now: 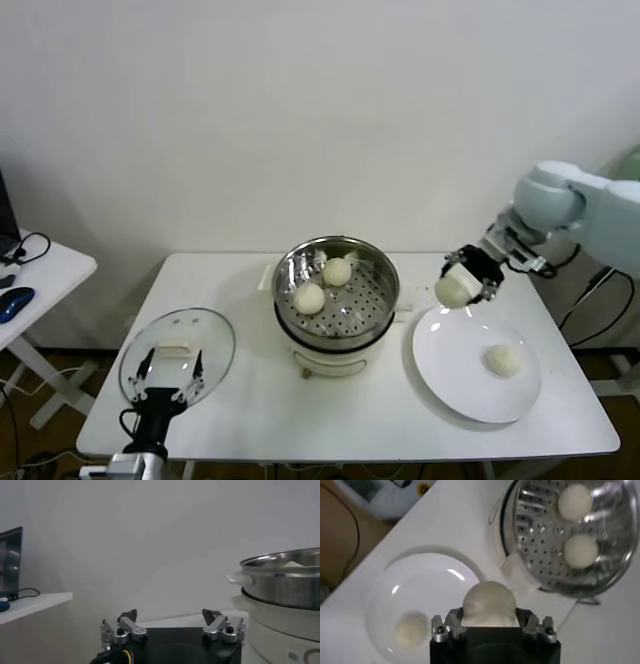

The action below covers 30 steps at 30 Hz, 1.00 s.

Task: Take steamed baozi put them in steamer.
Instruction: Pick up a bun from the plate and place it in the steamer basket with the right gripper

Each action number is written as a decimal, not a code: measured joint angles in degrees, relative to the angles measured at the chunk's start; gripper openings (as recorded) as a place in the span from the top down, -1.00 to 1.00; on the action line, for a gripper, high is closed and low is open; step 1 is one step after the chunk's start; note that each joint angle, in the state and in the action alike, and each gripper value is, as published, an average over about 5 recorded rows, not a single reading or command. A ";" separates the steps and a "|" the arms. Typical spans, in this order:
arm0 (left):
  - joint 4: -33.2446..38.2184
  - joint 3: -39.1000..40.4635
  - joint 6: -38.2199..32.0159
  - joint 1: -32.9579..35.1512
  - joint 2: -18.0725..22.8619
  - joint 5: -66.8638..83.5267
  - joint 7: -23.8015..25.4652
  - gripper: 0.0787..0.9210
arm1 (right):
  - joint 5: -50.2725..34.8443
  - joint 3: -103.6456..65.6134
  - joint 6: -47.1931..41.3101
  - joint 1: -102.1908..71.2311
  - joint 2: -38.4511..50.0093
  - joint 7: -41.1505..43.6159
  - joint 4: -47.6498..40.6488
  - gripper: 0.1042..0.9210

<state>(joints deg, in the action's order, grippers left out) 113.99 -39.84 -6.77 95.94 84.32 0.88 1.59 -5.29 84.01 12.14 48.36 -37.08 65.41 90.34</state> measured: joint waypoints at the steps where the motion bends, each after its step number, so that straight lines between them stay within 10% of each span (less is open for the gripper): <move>1: 0.09 -0.05 0.01 0.07 0.02 -0.04 -0.01 -0.77 | 1.31 -0.22 0.76 0.41 -0.74 0.03 0.61 -0.45; 30: 1.03 0.07 1.42 1.25 0.16 -1.74 -0.34 -0.77 | 28.26 -10.11 11.52 -17.53 -24.52 -0.80 -1.95 -0.45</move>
<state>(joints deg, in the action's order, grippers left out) 115.03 -39.77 -5.36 97.19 84.47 -0.86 1.25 22.98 73.90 23.66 30.84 -61.60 64.62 88.39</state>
